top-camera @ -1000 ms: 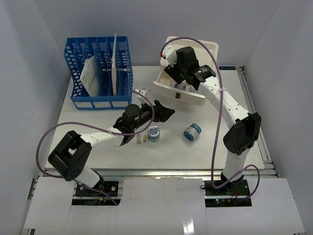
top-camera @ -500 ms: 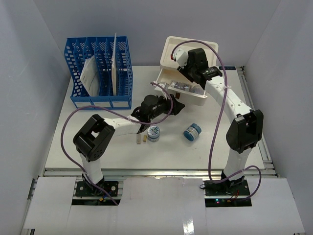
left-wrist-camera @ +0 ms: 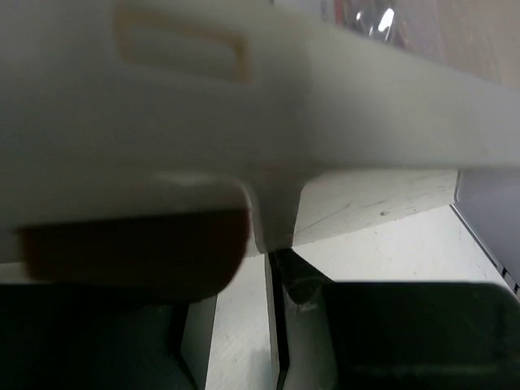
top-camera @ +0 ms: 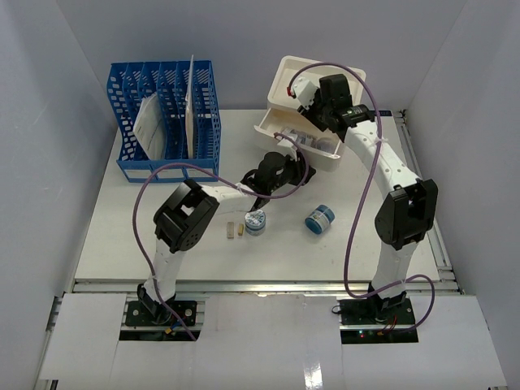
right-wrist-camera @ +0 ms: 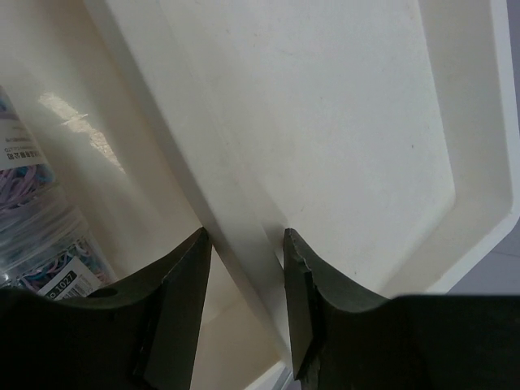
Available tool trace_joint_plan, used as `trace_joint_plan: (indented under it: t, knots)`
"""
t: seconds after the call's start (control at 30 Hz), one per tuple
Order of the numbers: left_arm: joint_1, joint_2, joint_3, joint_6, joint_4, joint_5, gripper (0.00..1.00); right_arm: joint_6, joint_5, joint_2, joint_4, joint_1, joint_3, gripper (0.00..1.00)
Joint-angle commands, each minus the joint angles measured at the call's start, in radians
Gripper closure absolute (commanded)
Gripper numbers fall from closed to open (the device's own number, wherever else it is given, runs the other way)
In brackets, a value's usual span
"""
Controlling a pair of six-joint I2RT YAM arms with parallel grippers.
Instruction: Organize the desk
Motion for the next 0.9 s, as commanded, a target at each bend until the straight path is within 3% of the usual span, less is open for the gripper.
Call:
trace_joint_plan:
  t: [0.0, 0.2, 0.47, 0.7, 0.87]
  knots:
    - [-0.02, 0.019, 0.205, 0.025, 0.091, -0.036, 0.64, 0.135, -0.202, 0.015, -0.124, 0.043, 0.025, 0.85]
    - [-0.023, 0.035, 0.264, 0.032, 0.05, -0.035, 0.65, 0.143, -0.201, 0.016, -0.117, 0.04, 0.017, 0.85]
    - [-0.023, 0.014, 0.227, 0.03, 0.07, -0.026, 0.64, 0.179, -0.155, 0.025, -0.097, 0.038, 0.027, 0.81]
    - [-0.019, -0.169, -0.073, 0.049, 0.191, -0.048, 0.57, 0.224, -0.08, -0.052, -0.004, 0.026, -0.014, 0.42]
    - [0.013, -0.296, -0.217, 0.061, 0.157, -0.031, 0.54, 0.242, -0.111, -0.109, 0.024, 0.025, -0.027, 0.27]
